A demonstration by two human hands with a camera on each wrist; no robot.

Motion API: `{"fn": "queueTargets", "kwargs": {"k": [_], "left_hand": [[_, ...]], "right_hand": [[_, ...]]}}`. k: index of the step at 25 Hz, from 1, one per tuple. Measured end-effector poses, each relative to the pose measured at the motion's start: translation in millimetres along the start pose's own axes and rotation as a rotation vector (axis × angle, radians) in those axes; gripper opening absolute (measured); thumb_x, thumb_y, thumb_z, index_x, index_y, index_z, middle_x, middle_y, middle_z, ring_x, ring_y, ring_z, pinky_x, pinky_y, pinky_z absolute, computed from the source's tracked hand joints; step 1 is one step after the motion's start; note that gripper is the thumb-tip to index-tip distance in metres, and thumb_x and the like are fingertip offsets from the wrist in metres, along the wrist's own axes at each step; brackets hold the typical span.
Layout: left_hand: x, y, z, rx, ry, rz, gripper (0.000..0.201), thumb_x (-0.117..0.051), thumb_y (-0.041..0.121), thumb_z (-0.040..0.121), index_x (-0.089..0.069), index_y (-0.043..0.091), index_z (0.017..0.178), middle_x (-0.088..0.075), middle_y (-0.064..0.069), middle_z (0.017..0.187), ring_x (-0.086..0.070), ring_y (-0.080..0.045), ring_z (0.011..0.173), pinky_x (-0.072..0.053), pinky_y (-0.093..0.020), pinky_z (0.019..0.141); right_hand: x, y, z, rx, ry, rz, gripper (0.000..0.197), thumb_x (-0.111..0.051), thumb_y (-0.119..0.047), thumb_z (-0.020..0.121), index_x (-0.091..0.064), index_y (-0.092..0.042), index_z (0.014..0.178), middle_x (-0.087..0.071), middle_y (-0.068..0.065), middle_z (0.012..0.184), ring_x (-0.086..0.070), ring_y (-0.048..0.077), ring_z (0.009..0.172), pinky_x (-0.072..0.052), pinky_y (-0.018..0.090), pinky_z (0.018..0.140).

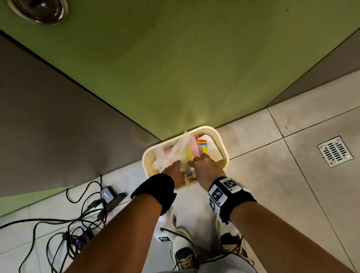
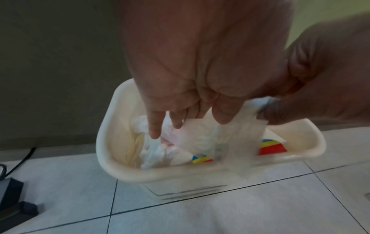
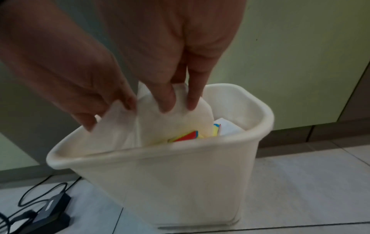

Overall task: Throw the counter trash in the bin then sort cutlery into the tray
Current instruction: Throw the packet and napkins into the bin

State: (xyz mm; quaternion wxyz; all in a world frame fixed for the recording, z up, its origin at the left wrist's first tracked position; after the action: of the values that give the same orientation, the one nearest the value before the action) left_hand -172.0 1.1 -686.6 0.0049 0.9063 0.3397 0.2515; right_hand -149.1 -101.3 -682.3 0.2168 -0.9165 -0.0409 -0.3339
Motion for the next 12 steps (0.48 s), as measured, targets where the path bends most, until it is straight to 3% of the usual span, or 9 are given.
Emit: {"fn": "queueTargets", "kwargs": {"k": [2, 4, 8, 10, 12], "left_hand": [[-4.3, -4.2, 6.2, -0.004, -0.065, 0.051, 0.050, -0.034, 0.018, 0.099, -0.022, 0.007, 0.146, -0.030, -0.019, 0.152, -0.034, -0.032, 0.138, -0.029, -0.033, 0.110], [-4.9, -9.9, 14.9, -0.033, -0.076, 0.139, 0.051, -0.034, 0.020, 0.099, -0.021, 0.009, 0.147, -0.024, -0.016, 0.155, -0.030, -0.031, 0.140, -0.027, -0.034, 0.113], [3.3, -17.2, 6.5, -0.112, -0.069, 0.211, 0.053, -0.038, 0.023, 0.098, -0.023, 0.017, 0.148, -0.017, -0.004, 0.159, -0.023, -0.024, 0.145, -0.020, -0.029, 0.118], [8.7, -20.3, -5.7, -0.153, -0.045, 0.208, 0.053, -0.039, 0.021, 0.097, -0.023, 0.020, 0.148, -0.012, 0.001, 0.160, -0.020, -0.021, 0.146, -0.017, -0.026, 0.118], [12.9, -23.7, -20.8, -0.170, -0.039, 0.194, 0.056, -0.041, 0.020, 0.097, -0.022, 0.024, 0.148, -0.008, 0.004, 0.161, -0.020, -0.019, 0.146, -0.018, -0.027, 0.118]], "right_hand": [[-3.7, -1.5, 8.5, -0.045, -0.088, -0.039, 0.031, -0.042, -0.004, 0.090, -0.063, -0.008, 0.113, -0.058, 0.016, 0.121, -0.056, 0.033, 0.115, -0.048, 0.041, 0.097], [-5.6, 0.7, 15.5, -0.078, -0.137, -0.129, 0.029, -0.043, -0.008, 0.092, -0.061, -0.006, 0.115, -0.058, 0.014, 0.125, -0.054, 0.030, 0.120, -0.046, 0.037, 0.095], [-6.7, 1.6, 13.8, -0.099, -0.195, -0.424, 0.036, -0.039, -0.019, 0.094, -0.055, -0.015, 0.126, -0.042, 0.005, 0.144, -0.020, 0.023, 0.142, -0.025, 0.040, 0.110], [-2.9, 0.9, 3.6, -0.138, -0.197, -0.373, 0.039, -0.037, -0.016, 0.094, -0.052, -0.011, 0.130, -0.029, 0.008, 0.147, -0.020, 0.026, 0.140, -0.029, 0.041, 0.110], [1.6, -2.2, -11.7, -0.175, -0.180, -0.221, 0.039, -0.034, -0.010, 0.095, -0.049, -0.004, 0.131, -0.032, 0.011, 0.143, -0.029, 0.028, 0.134, -0.034, 0.042, 0.108]]}}
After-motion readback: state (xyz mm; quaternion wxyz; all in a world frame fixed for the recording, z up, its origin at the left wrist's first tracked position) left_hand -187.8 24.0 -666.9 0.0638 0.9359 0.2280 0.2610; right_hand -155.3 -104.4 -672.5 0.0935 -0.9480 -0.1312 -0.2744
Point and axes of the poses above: each hand's wrist, its own z-axis towards the middle knuckle, its own x-axis out of the back of the hand, y = z × x, the point moved 3 cm from there along z, towards the middle knuckle
